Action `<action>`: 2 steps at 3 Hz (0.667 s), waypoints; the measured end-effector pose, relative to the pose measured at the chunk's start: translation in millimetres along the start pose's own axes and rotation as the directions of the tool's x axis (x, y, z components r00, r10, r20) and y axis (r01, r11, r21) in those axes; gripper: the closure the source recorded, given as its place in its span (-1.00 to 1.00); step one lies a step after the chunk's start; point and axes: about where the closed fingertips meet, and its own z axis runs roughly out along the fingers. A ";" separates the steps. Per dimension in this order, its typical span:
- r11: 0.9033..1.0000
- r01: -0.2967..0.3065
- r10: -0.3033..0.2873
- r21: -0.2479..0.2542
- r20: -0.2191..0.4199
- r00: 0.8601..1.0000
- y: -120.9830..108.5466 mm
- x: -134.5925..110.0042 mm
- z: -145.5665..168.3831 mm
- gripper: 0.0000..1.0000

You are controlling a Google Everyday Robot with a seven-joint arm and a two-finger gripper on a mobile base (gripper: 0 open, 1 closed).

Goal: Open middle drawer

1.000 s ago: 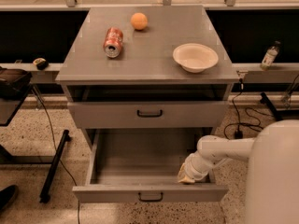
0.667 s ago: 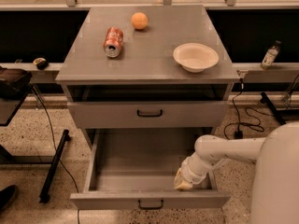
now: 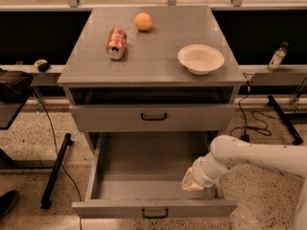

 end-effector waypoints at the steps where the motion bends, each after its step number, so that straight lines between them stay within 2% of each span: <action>1: 0.982 0.052 -0.043 0.182 -0.051 0.998 -32.4 -16.3 -60.4 0.96; 2: 0.981 0.055 -0.046 0.186 -0.052 0.998 -33.5 -17.6 -62.9 0.51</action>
Offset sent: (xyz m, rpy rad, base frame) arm 0.0221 -0.0085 0.0464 -0.0311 -0.1426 -0.0304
